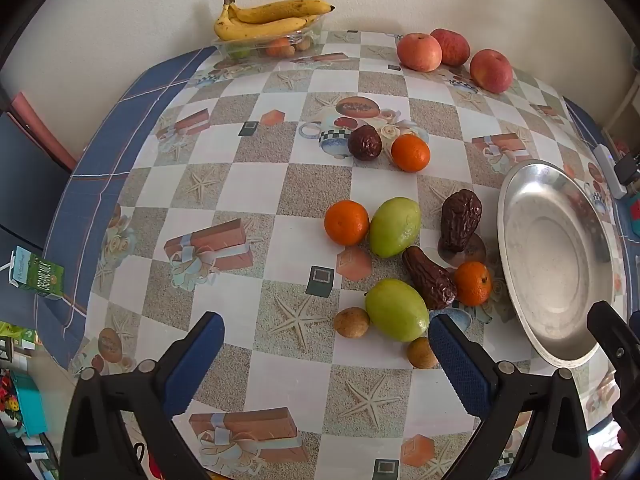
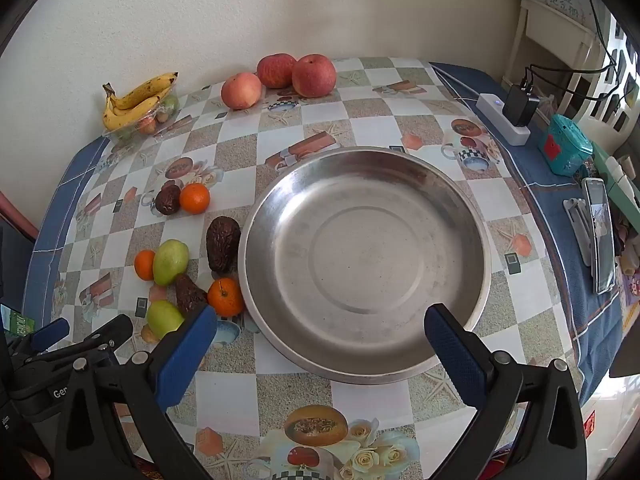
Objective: Organize fruits
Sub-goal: 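Reach the right gripper to a small round brown fruit and close on it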
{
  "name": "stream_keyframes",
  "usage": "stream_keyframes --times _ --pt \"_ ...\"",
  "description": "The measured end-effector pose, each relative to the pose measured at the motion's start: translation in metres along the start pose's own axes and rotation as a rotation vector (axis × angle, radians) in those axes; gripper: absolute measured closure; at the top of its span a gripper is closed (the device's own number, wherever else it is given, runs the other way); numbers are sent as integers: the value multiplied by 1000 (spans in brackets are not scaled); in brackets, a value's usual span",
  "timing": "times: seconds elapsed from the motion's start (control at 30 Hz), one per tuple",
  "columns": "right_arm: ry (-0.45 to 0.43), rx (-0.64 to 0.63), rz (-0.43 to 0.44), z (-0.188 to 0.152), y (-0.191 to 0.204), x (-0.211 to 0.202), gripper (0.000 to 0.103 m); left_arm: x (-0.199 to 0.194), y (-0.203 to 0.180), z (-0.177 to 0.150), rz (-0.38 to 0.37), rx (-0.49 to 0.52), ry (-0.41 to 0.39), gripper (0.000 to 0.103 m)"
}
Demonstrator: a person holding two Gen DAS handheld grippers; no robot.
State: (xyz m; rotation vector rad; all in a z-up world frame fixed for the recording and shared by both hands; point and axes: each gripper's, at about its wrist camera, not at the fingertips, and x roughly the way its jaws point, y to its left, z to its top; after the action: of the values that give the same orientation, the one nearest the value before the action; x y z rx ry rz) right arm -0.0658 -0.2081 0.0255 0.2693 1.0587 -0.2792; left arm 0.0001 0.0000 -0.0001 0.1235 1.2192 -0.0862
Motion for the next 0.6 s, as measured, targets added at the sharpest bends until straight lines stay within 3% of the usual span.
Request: stream_keyframes --times 0.17,0.3,0.5,0.6 --pt "5 -9 2 -5 3 7 0 -3 5 3 -14 -10 -33 0" --pt "-2 -39 65 -6 17 4 0 -3 18 6 -43 -75 -71 0" --pt "19 -130 194 -6 46 8 0 7 37 14 -114 -141 -48 0" --pt "49 -208 199 -11 62 13 0 11 36 12 -114 -136 -25 0"
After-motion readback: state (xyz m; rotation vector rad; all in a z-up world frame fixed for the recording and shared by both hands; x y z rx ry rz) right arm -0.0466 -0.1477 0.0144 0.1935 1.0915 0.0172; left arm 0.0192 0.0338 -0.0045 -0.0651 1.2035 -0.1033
